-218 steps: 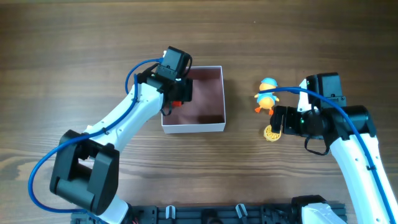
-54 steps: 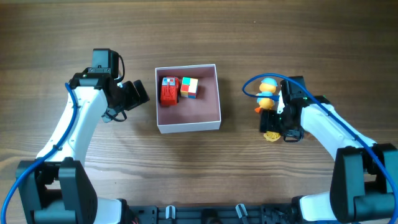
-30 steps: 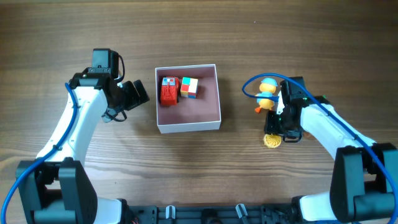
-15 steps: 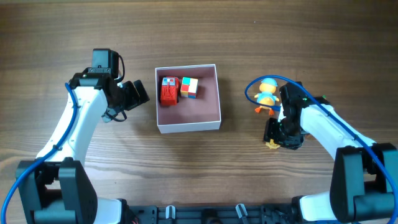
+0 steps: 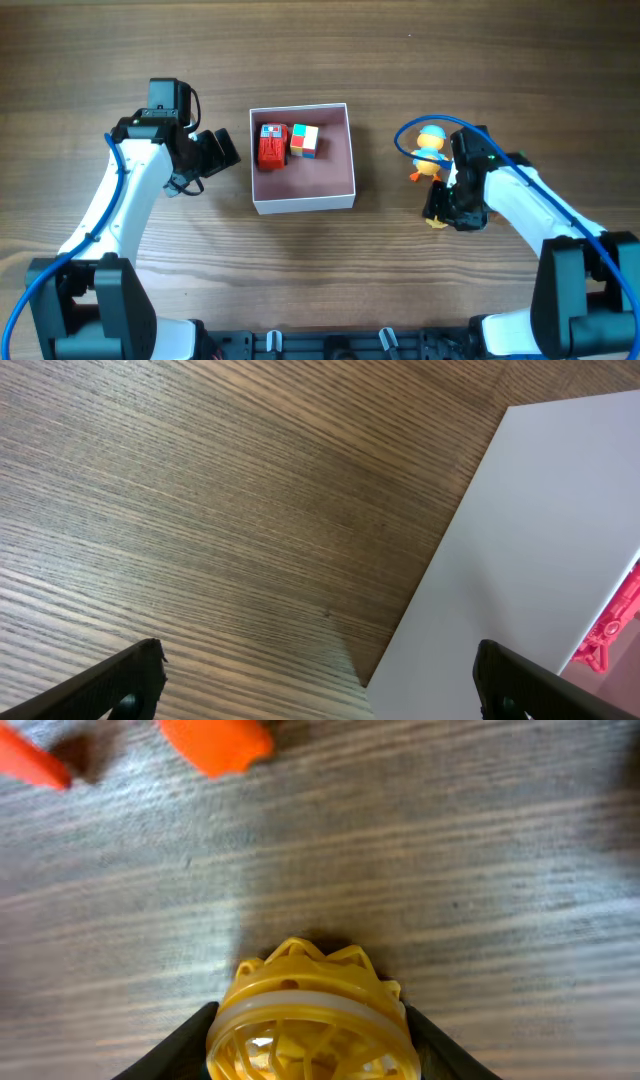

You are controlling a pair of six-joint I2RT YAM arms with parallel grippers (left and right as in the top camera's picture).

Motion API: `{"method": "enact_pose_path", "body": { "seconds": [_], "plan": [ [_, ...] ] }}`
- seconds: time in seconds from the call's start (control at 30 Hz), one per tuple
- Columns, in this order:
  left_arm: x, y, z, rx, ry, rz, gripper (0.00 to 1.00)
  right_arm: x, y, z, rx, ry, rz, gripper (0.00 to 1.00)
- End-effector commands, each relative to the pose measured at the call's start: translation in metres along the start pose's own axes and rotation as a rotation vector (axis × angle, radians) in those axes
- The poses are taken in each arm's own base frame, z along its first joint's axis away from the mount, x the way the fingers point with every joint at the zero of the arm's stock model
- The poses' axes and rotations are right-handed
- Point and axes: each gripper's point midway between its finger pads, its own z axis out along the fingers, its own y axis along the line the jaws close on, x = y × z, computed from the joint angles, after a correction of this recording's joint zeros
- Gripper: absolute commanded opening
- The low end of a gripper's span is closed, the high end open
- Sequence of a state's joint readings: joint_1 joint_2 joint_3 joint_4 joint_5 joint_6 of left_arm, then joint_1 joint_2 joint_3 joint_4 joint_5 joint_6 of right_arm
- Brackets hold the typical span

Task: Pack container
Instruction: 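Carry the yellow spiky toy into the box with the right gripper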

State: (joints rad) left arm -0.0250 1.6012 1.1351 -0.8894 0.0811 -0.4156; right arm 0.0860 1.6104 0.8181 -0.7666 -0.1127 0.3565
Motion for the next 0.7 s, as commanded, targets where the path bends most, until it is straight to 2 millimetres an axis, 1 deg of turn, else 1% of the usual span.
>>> {"method": "enact_pose_path", "body": {
  "seconds": [0.0, 0.03, 0.07, 0.13, 0.17, 0.2, 0.23, 0.27, 0.3, 0.33, 0.37, 0.4, 0.43, 0.47, 0.5, 0.53, 0.57, 0.63, 0.67],
  "plan": [
    [0.002, 0.0, 0.003, 0.011, 0.016, 0.012, 1.0, -0.042, 0.043, -0.078, -0.085, -0.209, -0.176, 0.04],
    [0.002, 0.001, 0.003, 0.007, 0.015, 0.012, 1.0, -0.046, 0.058, -0.101, -0.102, -0.26, -0.245, 0.04],
    [0.002, 0.002, 0.003, 0.0, 0.011, 0.012, 1.0, -0.051, 0.081, -0.134, -0.114, -0.34, -0.344, 0.04],
    [0.0, 0.004, 0.002, -0.004, 0.008, 0.006, 1.0, -0.055, 0.115, -0.18, -0.096, -0.461, -0.453, 0.04],
    [-0.002, 0.008, 0.002, -0.005, 0.005, -0.006, 1.0, -0.054, 0.141, -0.202, -0.11, -0.526, -0.523, 0.04],
    [-0.005, 0.013, 0.001, -0.014, -0.004, -0.019, 1.0, -0.052, 0.163, -0.219, -0.125, -0.585, -0.57, 0.04],
    [-0.011, 0.022, -0.004, -0.022, -0.025, -0.048, 1.0, -0.05, 0.185, -0.23, -0.15, -0.627, -0.611, 0.04],
    [-0.018, 0.032, -0.011, -0.022, -0.048, -0.081, 1.0, -0.049, 0.2, -0.231, -0.172, -0.645, -0.636, 0.04],
    [-0.028, 0.049, -0.024, -0.018, -0.095, -0.145, 1.0, -0.052, 0.212, -0.226, -0.186, -0.656, -0.651, 0.04],
    [-0.036, 0.064, -0.038, -0.014, -0.139, -0.193, 1.0, -0.058, 0.223, -0.216, -0.19, -0.655, -0.659, 0.04],
    [-0.039, 0.071, -0.046, -0.012, -0.163, -0.216, 1.0, -0.062, 0.228, -0.208, -0.187, -0.647, -0.661, 0.04],
    [-0.04, 0.075, -0.051, -0.011, -0.18, -0.229, 1.0, -0.07, 0.233, -0.192, -0.176, -0.629, -0.662, 0.04],
    [-0.041, 0.08, -0.059, -0.009, -0.2, -0.243, 1.0, -0.076, 0.237, -0.172, -0.159, -0.598, -0.663, 0.04],
    [-0.041, 0.079, -0.062, -0.006, -0.21, -0.243, 1.0, -0.081, 0.24, -0.153, -0.141, -0.567, -0.666, 0.04],
    [-0.041, 0.078, -0.063, -0.004, -0.212, -0.24, 1.0, -0.085, 0.242, -0.137, -0.129, -0.545, -0.668, 0.04],
    [-0.04, 0.077, -0.063, -0.003, -0.208, -0.235, 1.0, -0.09, 0.245, -0.115, -0.111, -0.517, -0.671, 0.04],
    [-0.038, 0.075, -0.062, -0.003, -0.204, -0.228, 1.0, -0.094, 0.247, -0.097, -0.099, -0.494, -0.672, 0.04],
    [-0.038, 0.073, -0.062, -0.002, -0.203, -0.223, 1.0, -0.098, 0.249, -0.074, -0.083, -0.466, -0.673, 0.05],
    [-0.038, 0.073, -0.062, -0.002, -0.201, -0.223, 1.0, -0.1, 0.249, -0.068, -0.081, -0.46, -0.672, 0.06]
  ]
}}
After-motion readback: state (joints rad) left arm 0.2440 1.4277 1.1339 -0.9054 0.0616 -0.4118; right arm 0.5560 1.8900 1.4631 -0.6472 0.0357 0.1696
